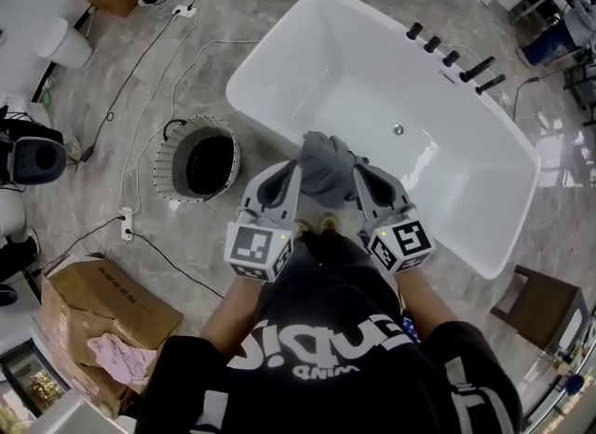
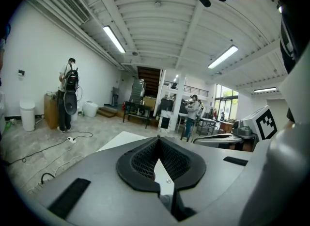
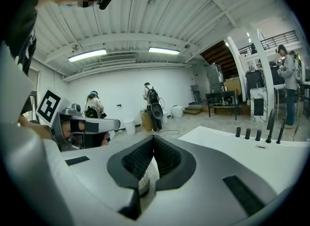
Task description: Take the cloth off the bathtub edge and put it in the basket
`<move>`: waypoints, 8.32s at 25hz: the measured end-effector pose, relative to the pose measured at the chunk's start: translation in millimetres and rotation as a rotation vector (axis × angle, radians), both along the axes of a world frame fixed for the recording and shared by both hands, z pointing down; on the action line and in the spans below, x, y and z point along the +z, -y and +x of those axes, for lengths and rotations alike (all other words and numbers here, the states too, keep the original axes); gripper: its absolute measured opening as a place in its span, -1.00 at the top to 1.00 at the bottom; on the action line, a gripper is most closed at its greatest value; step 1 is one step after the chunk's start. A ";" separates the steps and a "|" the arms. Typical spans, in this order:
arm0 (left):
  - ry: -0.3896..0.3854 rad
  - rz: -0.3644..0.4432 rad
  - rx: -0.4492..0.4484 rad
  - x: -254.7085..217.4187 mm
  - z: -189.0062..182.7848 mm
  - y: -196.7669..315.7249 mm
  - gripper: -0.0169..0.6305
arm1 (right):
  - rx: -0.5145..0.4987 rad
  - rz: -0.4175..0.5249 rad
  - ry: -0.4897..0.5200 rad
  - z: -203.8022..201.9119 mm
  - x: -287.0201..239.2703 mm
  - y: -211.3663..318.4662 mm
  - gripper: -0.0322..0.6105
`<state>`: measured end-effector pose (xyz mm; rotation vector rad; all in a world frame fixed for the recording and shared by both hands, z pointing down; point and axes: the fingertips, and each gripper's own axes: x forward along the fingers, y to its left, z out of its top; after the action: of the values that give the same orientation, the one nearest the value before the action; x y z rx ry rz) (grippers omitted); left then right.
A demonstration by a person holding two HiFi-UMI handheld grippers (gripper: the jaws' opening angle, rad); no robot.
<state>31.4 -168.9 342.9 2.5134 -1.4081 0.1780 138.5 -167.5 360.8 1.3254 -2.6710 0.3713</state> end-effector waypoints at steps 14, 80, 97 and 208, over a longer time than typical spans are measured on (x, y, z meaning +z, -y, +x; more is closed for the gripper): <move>-0.018 -0.059 0.003 100.0 19.3 48.2 0.91 | 0.021 -0.069 0.005 16.4 101.5 40.7 0.86; -0.027 -0.245 0.003 205.0 23.0 30.3 0.91 | -0.302 -0.650 -0.593 2.3 460.8 73.2 0.05; -0.047 -0.250 -0.028 200.4 13.6 30.1 0.91 | -0.384 -0.621 -0.680 1.8 444.4 68.1 0.26; -0.167 -0.113 -0.828 48.7 -441.7 -47.9 0.91 | -0.880 0.120 -0.125 -545.2 -57.4 91.2 0.79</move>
<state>-410.3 -121.0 391.5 1.6254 -2.1325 -0.1065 -406.7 -258.7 303.4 0.0884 -2.8554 0.0118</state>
